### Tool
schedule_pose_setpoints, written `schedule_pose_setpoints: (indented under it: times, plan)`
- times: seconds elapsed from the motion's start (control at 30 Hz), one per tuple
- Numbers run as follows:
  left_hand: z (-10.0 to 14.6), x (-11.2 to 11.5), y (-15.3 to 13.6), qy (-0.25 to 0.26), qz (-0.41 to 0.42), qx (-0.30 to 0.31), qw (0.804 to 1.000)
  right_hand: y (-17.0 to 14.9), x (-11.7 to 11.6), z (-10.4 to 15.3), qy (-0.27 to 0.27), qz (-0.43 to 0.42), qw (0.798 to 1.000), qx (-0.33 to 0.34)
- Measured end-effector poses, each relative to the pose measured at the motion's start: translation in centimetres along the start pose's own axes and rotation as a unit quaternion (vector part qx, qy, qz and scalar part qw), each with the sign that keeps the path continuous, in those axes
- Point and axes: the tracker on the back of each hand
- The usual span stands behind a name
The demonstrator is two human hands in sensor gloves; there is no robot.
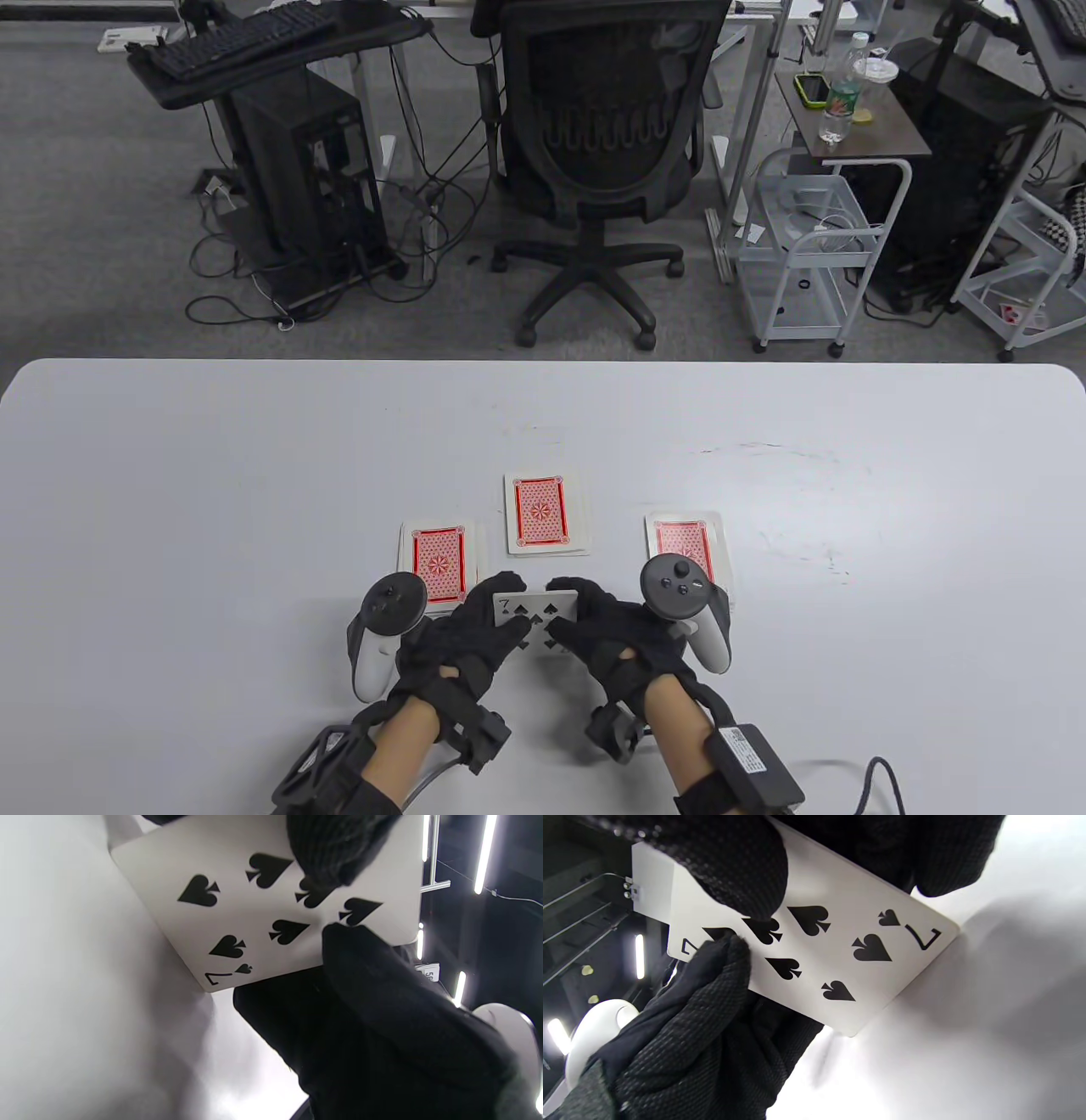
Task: Four-player card dealing with fan arrangement
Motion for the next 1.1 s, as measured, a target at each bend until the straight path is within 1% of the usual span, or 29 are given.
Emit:
schedule_pose_setpoints:
  times: [0.03,0.07,0.13,0.17,0.23,0.27,0.3,0.33,0.37,0.43,0.53,0.6,0.67,0.73,0.77,0.83,0.9,0.97,1.03,1.07,1.1]
  plan:
    - [0.2,-0.1,0.2,0.013,0.009,-0.001,1.000,0.3,0.0,0.1,-0.002,0.003,1.000,0.003]
    - [0.3,-0.2,0.5,0.017,0.009,0.012,1.000,0.6,0.1,0.1,0.001,0.010,1.000,0.013]
    - [0.5,-0.2,0.6,0.020,0.003,0.015,1.000,0.8,0.1,0.1,-0.014,0.013,1.000,0.015]
    - [0.4,-0.1,0.4,0.022,0.006,0.008,1.000,0.6,-0.1,0.1,-0.014,0.016,1.000,0.012]
    - [0.2,0.1,-0.4,0.018,0.011,-0.027,0.999,-0.3,-0.6,-0.1,-0.004,0.036,0.999,-0.005]
    - [0.1,0.0,-0.5,0.012,0.010,-0.015,1.000,-0.5,-0.6,-0.1,-0.006,0.029,1.000,-0.001]
    - [0.1,-0.1,-0.4,0.010,0.010,-0.017,1.000,-0.4,-0.6,-0.1,-0.015,0.018,1.000,0.000]
    - [0.1,-0.2,-0.3,0.008,0.003,-0.014,1.000,-0.2,-0.4,-0.1,-0.014,0.025,1.000,0.005]
    - [0.1,-0.4,-0.1,0.001,-0.006,-0.004,1.000,0.1,-0.2,-0.2,-0.013,0.039,0.999,0.025]
    - [0.4,-0.7,0.3,0.011,-0.014,0.002,1.000,0.8,0.3,-0.1,-0.011,0.056,0.998,0.037]
    - [0.8,-1.5,0.1,0.023,0.009,0.006,1.000,1.5,1.1,0.0,-0.045,-0.016,0.998,0.045]
    - [0.9,-1.8,-0.7,0.011,0.049,0.000,0.999,1.8,1.7,0.2,-0.062,-0.079,0.994,0.046]
    - [0.6,-1.7,-1.5,-0.025,0.106,0.006,0.994,2.0,2.2,0.3,-0.078,-0.134,0.987,0.047]
    - [0.1,-1.0,-1.8,-0.070,0.149,0.016,0.986,2.0,2.0,0.4,-0.065,-0.202,0.977,0.038]
    - [-0.2,-0.6,-1.7,-0.093,0.152,0.027,0.984,2.0,1.8,0.5,-0.055,-0.222,0.973,0.026]
    - [-0.5,0.1,-1.3,-0.126,0.141,0.040,0.981,1.8,1.3,0.5,-0.037,-0.229,0.972,0.020]
    - [-0.7,0.8,-1.0,-0.138,0.161,0.064,0.975,1.8,0.8,0.5,-0.021,-0.216,0.976,0.009]
    - [-0.6,1.2,-1.0,-0.136,0.217,0.086,0.963,2.0,0.8,0.5,-0.031,-0.207,0.978,-0.001]
    - [-0.5,1.5,-0.9,-0.137,0.245,0.098,0.955,2.7,1.3,0.7,-0.047,-0.157,0.986,0.003]
    - [-0.5,1.4,-0.8,-0.142,0.250,0.109,0.952,3.3,1.9,1.0,-0.076,-0.095,0.993,0.009]
    - [-0.4,1.3,-0.5,-0.144,0.257,0.122,0.948,4.0,2.6,1.2,-0.117,-0.031,0.992,0.031]
Point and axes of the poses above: the tracker on the back of each hand, its own y axis roughly to the thumb side, its own z axis roughly from the fingertips to the wrist, x = y × z, and after that the axes turned 12 degrees about -y, right-handed
